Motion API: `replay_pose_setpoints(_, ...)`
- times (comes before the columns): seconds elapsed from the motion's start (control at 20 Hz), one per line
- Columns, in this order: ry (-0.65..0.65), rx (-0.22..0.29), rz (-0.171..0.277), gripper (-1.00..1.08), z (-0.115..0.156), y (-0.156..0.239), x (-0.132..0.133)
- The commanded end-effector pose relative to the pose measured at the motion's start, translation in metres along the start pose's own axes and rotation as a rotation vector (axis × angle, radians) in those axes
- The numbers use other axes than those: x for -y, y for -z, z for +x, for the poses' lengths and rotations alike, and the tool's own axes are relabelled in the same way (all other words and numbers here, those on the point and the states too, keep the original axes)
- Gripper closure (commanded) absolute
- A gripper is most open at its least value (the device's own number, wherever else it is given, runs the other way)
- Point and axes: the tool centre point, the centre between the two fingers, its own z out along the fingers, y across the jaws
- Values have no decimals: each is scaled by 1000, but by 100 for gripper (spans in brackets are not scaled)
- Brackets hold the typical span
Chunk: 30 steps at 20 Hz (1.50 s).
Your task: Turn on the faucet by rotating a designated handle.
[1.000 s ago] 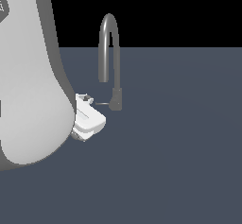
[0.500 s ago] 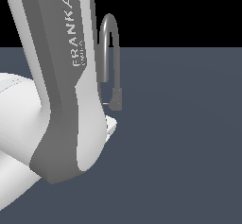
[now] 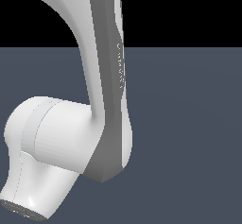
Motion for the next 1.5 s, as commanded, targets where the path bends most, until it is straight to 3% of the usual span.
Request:
replay_pose_setpoints(0.0, 29, 4, -28, 108, 5, -4, 3)
replay_pose_setpoints(0.4, 87, 12, -81, 108, 13, -13, 8)
replay_pose_setpoints(0.9, 97, 14, -90, 108, 15, -15, 9)
replay_pose_setpoints(1.45, 97, 14, -90, 108, -23, -13, -8)
